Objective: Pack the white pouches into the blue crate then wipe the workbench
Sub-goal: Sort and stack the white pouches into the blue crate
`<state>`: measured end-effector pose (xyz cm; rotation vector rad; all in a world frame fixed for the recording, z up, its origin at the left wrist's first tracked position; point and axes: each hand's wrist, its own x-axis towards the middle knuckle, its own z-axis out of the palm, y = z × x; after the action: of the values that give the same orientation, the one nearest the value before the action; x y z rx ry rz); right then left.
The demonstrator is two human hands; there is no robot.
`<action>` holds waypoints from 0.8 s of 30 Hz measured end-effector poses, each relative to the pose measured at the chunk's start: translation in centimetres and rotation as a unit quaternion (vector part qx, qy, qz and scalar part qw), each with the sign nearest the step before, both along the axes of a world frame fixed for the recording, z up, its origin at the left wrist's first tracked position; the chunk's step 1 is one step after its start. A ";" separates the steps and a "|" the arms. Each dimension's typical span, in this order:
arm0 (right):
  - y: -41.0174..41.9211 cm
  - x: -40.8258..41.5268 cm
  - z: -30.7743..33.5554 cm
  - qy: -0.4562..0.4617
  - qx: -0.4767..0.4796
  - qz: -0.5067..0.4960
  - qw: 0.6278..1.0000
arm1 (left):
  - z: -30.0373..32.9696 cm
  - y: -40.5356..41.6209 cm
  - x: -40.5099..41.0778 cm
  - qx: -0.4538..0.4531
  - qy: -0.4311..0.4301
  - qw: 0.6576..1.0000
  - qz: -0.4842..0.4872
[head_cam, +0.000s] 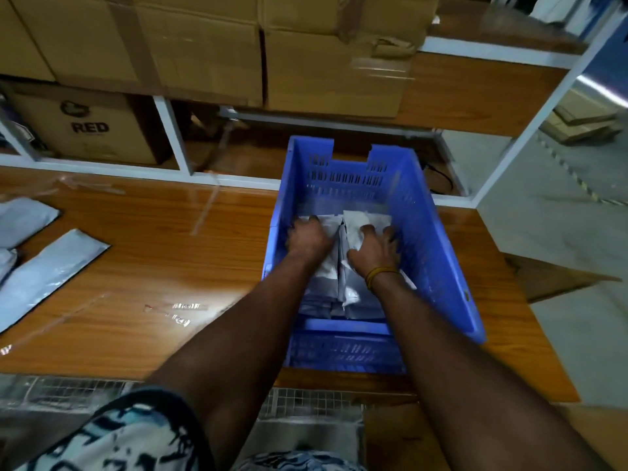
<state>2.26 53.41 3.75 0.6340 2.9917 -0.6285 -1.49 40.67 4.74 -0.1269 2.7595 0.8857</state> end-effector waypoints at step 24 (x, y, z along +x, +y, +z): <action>-15.6 3.3 7.6 0.403 -0.157 0.084 0.898 | 6.7 -19.3 8.2 0.170 0.259 0.949 0.060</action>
<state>5.57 37.82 11.37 0.0793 3.4276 -1.6631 6.69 21.40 11.47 0.0043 3.0217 1.6148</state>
